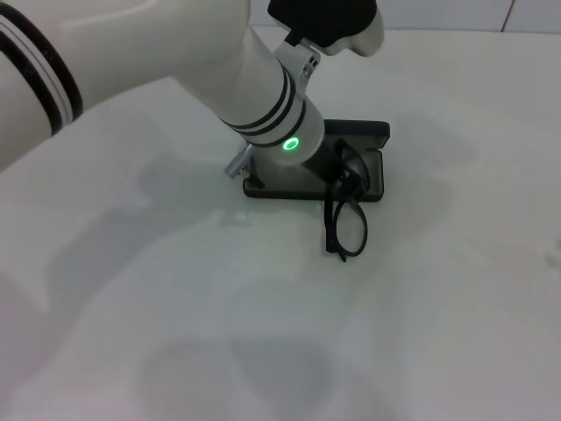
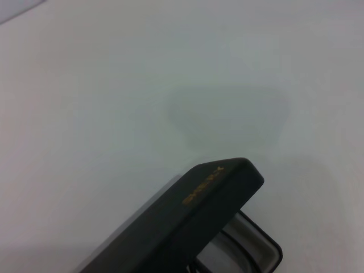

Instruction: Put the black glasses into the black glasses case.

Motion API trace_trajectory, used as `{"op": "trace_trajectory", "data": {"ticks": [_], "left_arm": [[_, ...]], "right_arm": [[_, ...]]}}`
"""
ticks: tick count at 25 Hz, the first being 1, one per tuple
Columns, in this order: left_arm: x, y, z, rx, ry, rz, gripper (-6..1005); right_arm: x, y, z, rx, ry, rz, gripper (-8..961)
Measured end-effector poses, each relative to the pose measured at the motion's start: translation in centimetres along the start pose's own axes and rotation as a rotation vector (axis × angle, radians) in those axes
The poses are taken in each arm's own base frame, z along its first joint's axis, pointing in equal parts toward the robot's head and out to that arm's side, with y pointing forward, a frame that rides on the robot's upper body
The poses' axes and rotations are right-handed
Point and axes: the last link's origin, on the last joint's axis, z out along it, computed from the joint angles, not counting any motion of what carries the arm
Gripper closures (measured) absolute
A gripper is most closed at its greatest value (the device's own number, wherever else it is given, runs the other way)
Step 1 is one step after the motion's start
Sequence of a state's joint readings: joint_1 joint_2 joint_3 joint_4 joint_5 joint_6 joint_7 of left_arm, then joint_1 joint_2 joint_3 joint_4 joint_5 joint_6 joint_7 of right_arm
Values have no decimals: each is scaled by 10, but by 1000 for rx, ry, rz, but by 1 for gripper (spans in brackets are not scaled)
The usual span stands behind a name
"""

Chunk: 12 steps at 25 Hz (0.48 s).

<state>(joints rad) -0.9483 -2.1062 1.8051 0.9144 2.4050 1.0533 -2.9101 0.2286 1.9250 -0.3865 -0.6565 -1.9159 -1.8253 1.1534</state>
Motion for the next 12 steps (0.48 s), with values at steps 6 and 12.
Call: {"op": "trace_trajectory", "data": {"ticks": [6, 12], "left_arm": [[-2, -1, 3, 6, 0, 0, 629], [-4, -1, 6, 15, -5, 7, 634]], "right_arm": [[0, 0, 0, -1, 0, 0, 749], [1, 1, 0, 0, -1, 3, 749]]}}
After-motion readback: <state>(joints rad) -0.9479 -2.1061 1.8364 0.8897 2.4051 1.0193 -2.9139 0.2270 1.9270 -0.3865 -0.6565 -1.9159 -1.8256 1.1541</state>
